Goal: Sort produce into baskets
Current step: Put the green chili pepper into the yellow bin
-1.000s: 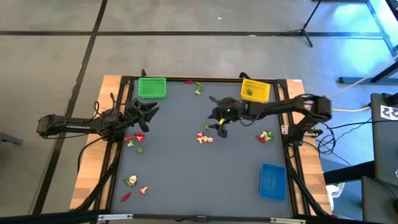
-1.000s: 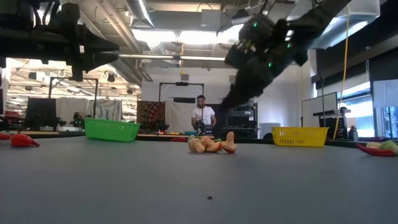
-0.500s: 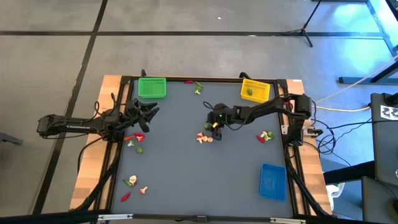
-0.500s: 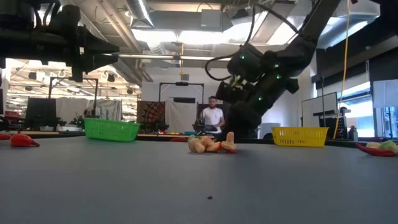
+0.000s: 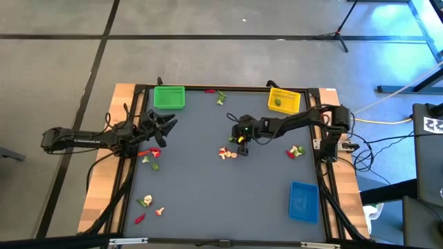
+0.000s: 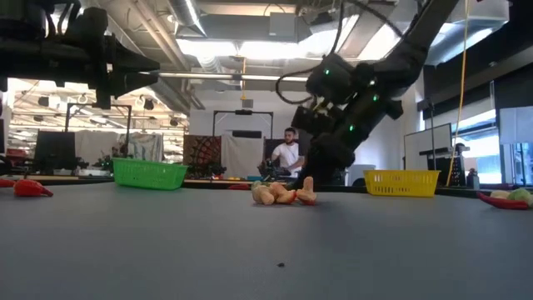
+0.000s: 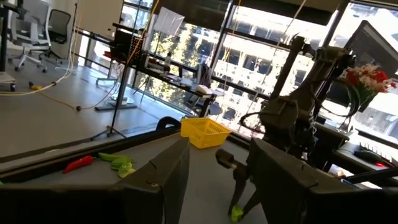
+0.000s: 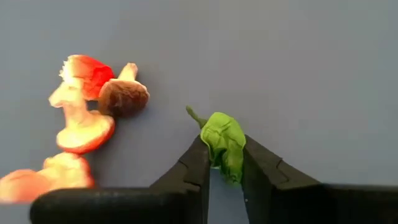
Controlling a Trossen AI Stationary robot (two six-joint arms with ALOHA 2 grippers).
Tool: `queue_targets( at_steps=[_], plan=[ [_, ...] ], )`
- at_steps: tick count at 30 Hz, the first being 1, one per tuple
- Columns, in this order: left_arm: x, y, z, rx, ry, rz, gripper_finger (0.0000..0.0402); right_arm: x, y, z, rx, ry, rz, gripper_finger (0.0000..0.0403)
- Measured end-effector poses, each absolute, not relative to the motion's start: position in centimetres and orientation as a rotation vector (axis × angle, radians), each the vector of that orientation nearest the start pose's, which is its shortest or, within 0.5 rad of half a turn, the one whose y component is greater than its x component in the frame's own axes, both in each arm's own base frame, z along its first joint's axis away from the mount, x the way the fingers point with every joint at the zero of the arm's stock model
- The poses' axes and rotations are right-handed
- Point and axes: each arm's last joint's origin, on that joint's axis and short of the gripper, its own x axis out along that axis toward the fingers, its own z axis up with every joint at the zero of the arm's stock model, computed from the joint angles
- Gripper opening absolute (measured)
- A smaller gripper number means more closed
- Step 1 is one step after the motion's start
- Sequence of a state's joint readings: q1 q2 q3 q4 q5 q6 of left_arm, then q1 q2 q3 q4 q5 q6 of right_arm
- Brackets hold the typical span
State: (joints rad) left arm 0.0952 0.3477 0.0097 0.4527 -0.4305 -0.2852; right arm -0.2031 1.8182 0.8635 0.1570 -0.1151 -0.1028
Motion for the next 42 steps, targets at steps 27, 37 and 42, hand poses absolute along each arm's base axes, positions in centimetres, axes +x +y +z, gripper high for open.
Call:
queue_targets(
  at_steps=[27,37,42],
  plan=[
    [11.5,2.4,17.7,-0.294,-0.166,0.514,0.0164,17.8,-20.9,22.0,0.251,0.878,-0.814,0.0056],
    [11.5,2.4,17.7,-0.29,-0.165,0.516,0.0164,14.5,-22.3,20.3,0.388,0.888,-0.887,0.0056],
    [11.5,2.4,17.7,-0.287,-0.164,0.516,0.0164,14.1,-21.7,18.9,0.422,0.912,-0.889,0.0056]
  ],
)
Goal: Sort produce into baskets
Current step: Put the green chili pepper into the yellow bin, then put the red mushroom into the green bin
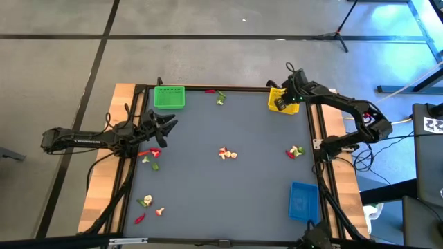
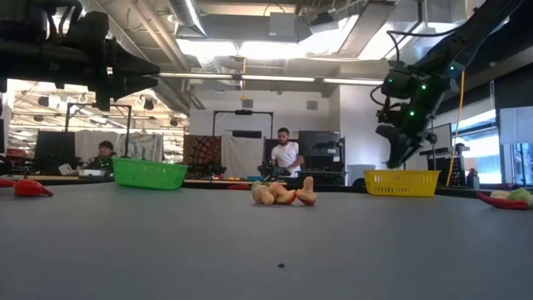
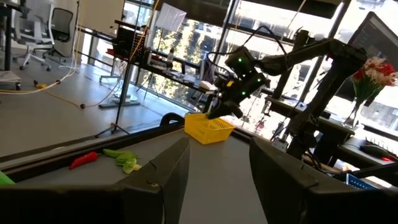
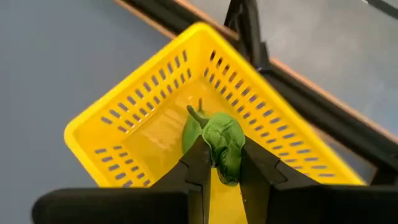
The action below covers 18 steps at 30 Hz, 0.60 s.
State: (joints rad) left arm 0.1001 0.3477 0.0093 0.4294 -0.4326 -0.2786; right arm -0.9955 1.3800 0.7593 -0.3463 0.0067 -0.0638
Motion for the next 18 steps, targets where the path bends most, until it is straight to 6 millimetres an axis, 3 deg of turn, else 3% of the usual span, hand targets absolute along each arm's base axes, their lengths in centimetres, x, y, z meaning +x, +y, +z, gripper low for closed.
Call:
queue_targets(
  at_steps=[6,18],
  plan=[
    [11.47,2.37,17.73,-0.288,-0.165,0.517,0.0164,13.98,-21.58,18.53,0.458,0.9,-0.907,0.0073],
    [11.47,2.37,17.73,-0.289,-0.165,0.516,0.0164,14.44,-21.78,19.12,0.467,0.854,-0.889,0.0206]
  ],
)
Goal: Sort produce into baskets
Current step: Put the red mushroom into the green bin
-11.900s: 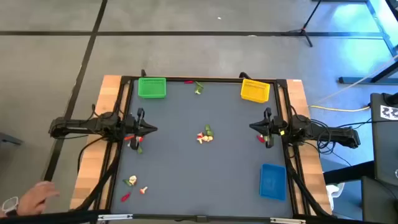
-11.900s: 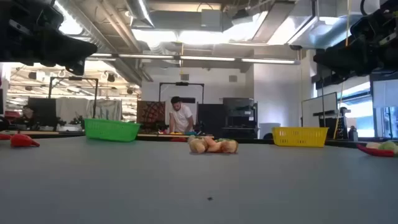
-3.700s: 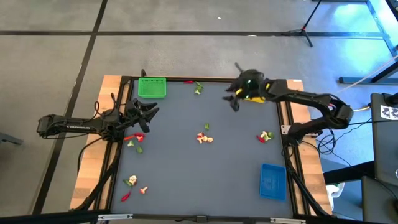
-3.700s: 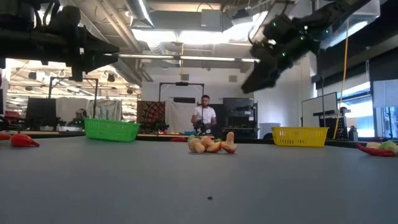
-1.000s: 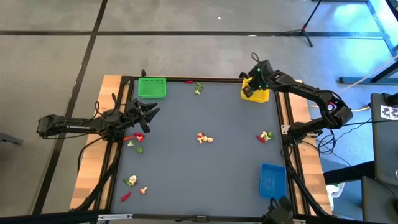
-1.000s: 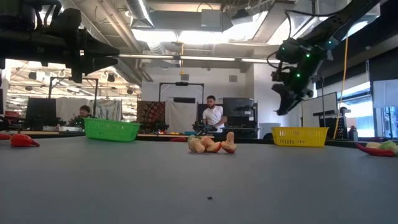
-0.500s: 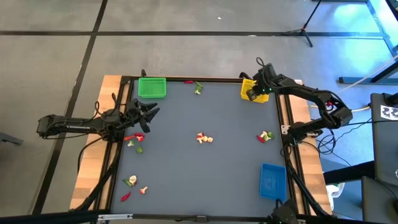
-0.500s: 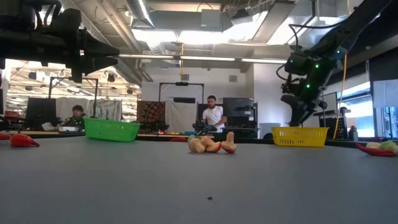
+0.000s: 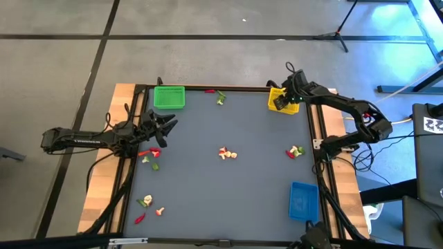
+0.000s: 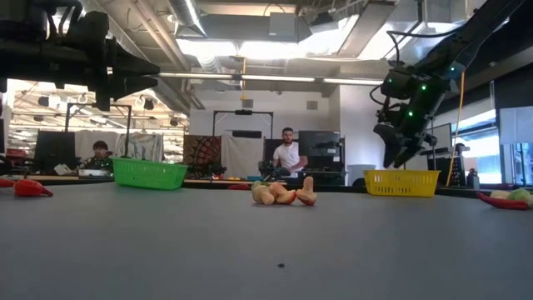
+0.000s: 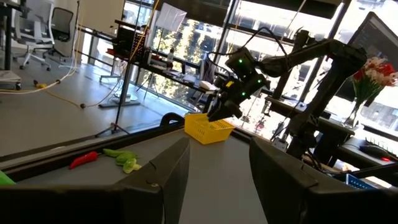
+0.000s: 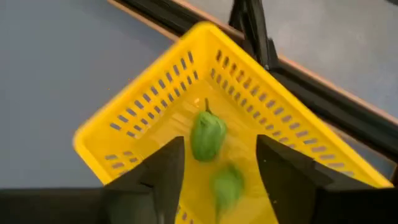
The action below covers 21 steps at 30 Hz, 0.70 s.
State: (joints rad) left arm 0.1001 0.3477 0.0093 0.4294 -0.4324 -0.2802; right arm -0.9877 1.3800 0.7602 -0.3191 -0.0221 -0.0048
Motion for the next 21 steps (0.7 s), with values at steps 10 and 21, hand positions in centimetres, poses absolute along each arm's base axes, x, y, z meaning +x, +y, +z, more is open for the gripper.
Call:
queue_targets(
  at_steps=[10,21],
  plan=[
    [11.5,2.4,17.7,-0.287,-0.161,0.517,0.0164,20.5,-18.9,21.8,0.367,0.677,-0.529,0.0216],
    [11.5,2.4,17.7,-0.232,-0.146,0.521,0.0164,26.8,-9.2,22.3,0.201,0.66,-0.093,0.0209]
  ],
)
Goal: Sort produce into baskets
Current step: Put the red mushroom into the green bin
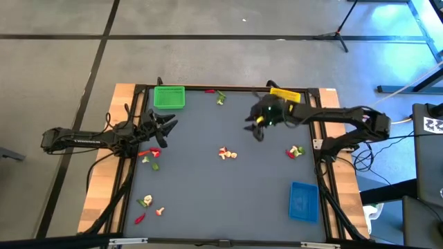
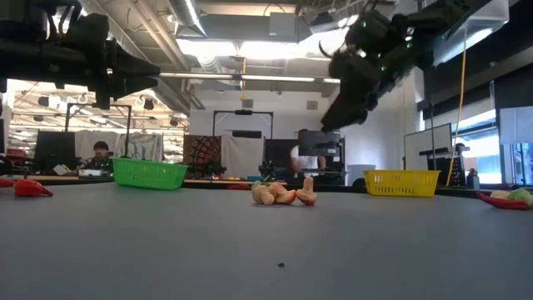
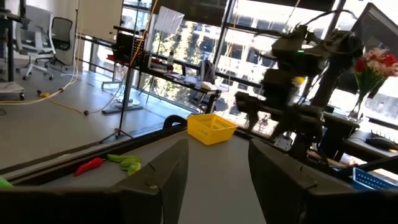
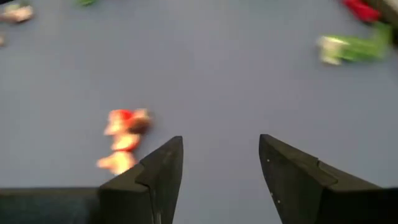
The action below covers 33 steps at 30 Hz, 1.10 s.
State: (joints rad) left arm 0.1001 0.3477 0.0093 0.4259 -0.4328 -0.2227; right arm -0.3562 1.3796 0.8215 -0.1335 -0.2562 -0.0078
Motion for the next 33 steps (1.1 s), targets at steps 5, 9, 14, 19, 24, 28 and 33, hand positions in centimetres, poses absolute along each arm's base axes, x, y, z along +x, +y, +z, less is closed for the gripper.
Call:
queue_targets(
  at_steps=[5,9,14,19,24,28,33],
  plan=[
    [11.5,2.4,17.7,-0.227,-0.145,0.521,0.0164,27.9,-5.3,22.4,0.145,0.655,0.035,0.0209],
    [11.5,2.4,17.7,-0.227,-0.143,0.521,0.0164,28.8,-2.8,22.1,0.1,0.648,0.089,0.0209],
    [11.5,2.4,17.6,-0.23,-0.136,0.523,0.0164,30.6,-0.6,20.2,0.047,0.649,0.104,0.0209],
    [11.5,2.4,17.4,-0.238,-0.123,0.524,0.0164,32.0,0.6,17.6,0.024,0.684,0.108,0.0209],
    [11.5,2.4,17.4,-0.238,-0.121,0.524,0.0164,32.6,0.4,14.9,0.017,0.765,0.076,0.0207],
    [11.5,2.4,17.4,-0.238,-0.121,0.524,0.0164,32.8,0.4,13.3,0.018,0.817,0.076,0.0186],
    [11.5,2.4,17.4,-0.238,-0.121,0.524,0.0164,33.1,0.4,11.7,0.013,0.842,0.063,0.0133]
  ],
)
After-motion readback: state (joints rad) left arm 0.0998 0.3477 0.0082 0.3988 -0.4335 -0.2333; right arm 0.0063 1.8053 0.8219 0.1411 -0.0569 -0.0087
